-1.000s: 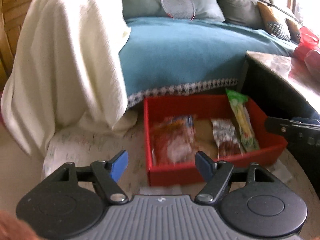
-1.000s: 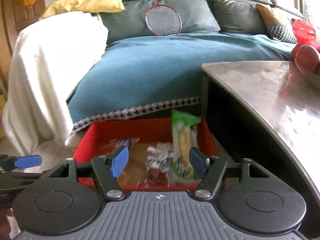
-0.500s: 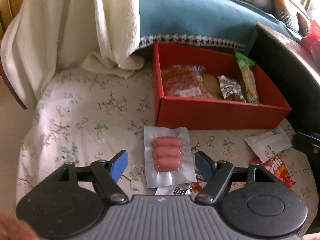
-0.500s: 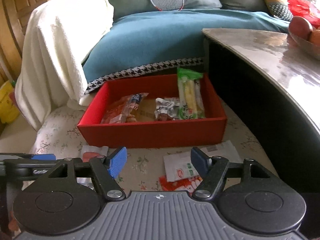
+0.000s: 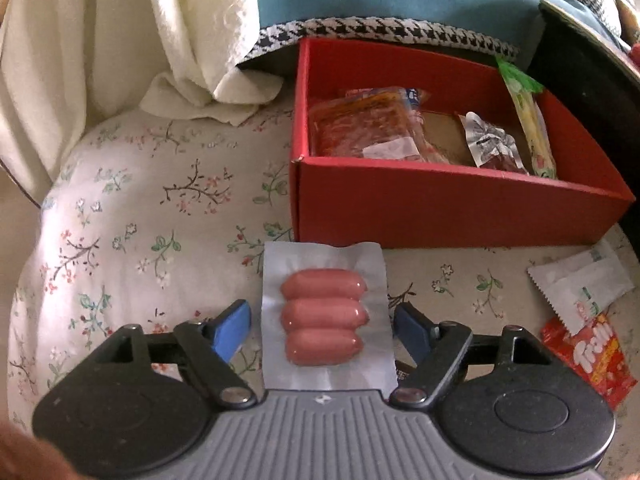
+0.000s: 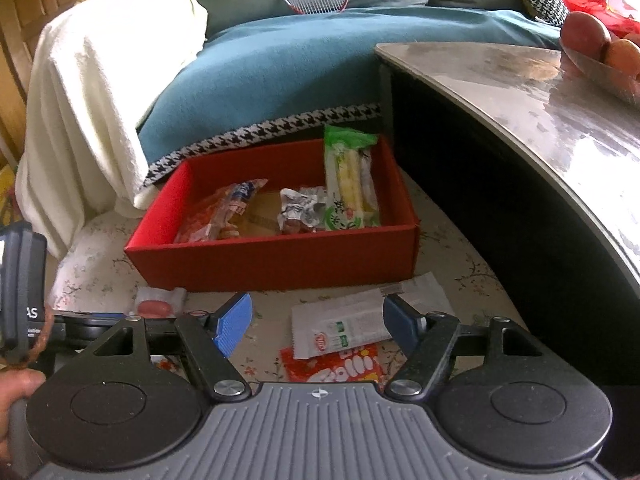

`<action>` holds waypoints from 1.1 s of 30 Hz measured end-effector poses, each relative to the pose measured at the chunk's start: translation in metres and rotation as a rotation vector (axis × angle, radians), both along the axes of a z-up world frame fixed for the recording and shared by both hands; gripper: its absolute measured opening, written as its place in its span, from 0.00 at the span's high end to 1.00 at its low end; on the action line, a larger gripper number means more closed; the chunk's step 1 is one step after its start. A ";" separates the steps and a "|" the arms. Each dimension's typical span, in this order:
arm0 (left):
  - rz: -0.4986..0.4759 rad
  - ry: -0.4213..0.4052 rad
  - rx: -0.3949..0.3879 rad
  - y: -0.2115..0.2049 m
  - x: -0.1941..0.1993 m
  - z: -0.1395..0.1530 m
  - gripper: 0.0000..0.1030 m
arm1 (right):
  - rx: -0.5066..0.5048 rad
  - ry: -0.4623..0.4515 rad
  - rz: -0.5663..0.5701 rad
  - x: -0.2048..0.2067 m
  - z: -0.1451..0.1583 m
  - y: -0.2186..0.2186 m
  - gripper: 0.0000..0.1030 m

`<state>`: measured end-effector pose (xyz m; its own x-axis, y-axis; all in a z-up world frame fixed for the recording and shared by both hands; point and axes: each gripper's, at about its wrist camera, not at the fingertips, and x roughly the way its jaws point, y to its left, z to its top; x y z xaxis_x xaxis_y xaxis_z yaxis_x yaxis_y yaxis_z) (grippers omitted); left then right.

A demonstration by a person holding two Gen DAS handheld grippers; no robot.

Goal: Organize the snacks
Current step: 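Grasp the pink sausage pack with the left tool while the right tool reaches the red Trolli bag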

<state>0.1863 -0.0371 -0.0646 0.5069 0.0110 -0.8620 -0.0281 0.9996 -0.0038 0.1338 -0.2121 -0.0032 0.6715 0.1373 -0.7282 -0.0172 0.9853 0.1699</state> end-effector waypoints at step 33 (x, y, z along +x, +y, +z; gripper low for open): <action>-0.100 -0.077 -0.164 0.038 -0.062 0.057 0.40 | 0.218 0.234 -0.260 0.050 -0.072 -0.031 0.23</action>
<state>0.1239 0.0005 -0.0077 0.5631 -0.1797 -0.8066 0.0776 0.9833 -0.1649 0.1837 -0.2436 -0.0755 0.5239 0.1529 -0.8379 0.2917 0.8921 0.3451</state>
